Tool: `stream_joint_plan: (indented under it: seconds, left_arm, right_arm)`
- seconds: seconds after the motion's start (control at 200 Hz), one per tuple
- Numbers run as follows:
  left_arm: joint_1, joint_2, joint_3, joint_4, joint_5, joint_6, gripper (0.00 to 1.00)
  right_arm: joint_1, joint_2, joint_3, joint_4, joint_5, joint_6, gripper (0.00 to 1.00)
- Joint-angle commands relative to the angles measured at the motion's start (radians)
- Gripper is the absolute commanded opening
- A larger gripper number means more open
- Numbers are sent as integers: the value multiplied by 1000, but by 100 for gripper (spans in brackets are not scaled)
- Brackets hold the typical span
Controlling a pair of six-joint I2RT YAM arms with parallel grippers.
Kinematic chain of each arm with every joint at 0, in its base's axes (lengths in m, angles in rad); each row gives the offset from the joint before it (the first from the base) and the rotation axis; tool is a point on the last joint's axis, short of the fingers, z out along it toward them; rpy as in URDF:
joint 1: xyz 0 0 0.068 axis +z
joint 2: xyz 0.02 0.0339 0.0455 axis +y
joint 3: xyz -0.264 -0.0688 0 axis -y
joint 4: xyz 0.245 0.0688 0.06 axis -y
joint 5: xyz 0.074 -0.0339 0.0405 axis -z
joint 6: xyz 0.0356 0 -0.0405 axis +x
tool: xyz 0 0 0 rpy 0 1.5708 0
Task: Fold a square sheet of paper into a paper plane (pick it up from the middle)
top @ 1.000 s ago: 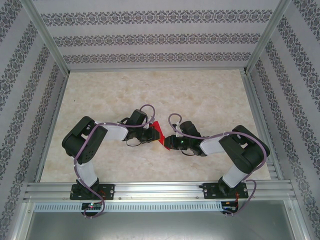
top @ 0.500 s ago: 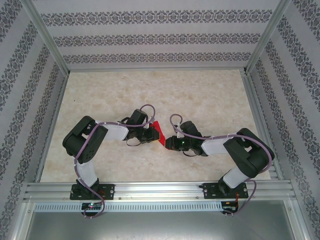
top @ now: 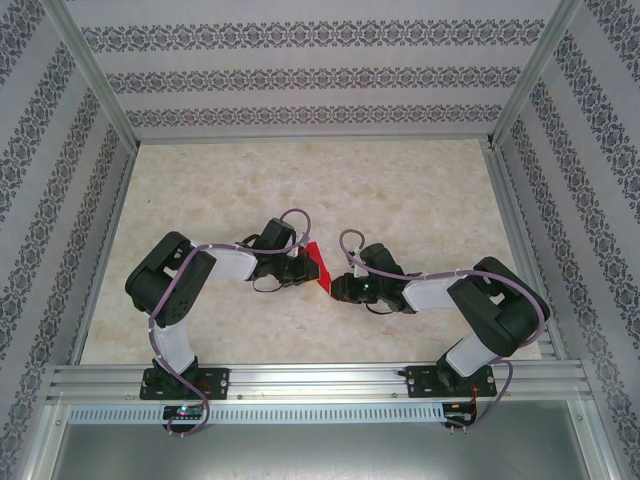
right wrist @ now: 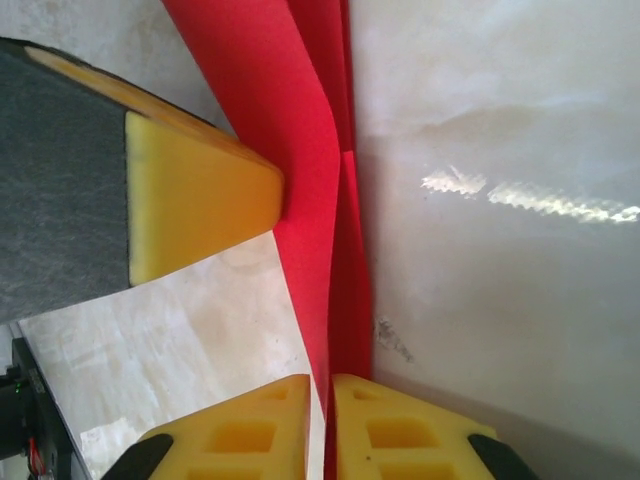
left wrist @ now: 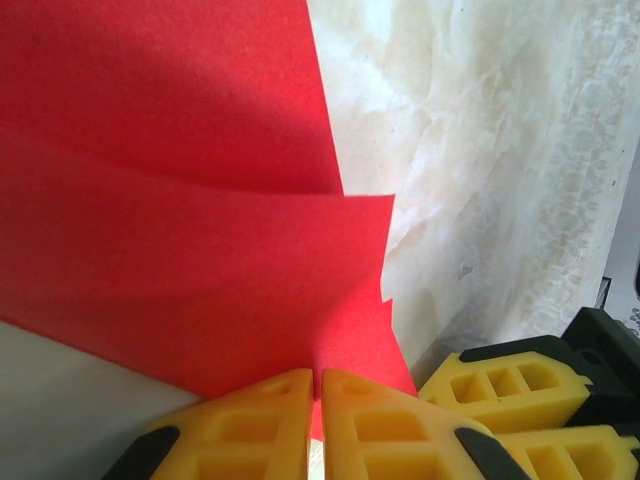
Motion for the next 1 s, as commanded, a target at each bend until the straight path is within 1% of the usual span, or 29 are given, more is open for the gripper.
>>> stream_joint_plan:
  seconds: [0.0,0.165,0.43,0.48,0.609,0.689,0.774,0.994]
  left_arm:
    - [-6,25,5,-46,-33,5,13]
    - [-6,25,5,-46,-31,7,12]
    - [-7,26,7,-45,-24,7,12]
    - [-7,23,8,-45,-22,7,12]
    - [-6,21,10,-44,-17,5,13]
    - [-7,18,12,-45,-11,5,13]
    - [-7,11,18,-35,5,4,13]
    - [-11,-45,14,40,76,-7,15]
  right_arm:
    - [14,-63,3,-112,29,-34,16]
    - [12,-115,-5,-160,40,-45,15]
    - [13,-65,14,-142,18,-53,15]
    - [13,-54,21,-142,17,-57,13]
    - [14,-32,28,-138,10,-60,13]
    - [17,-21,26,-137,7,-63,9]
    - [24,-14,24,-143,7,-72,7]
    - [31,-23,33,-177,25,-89,6]
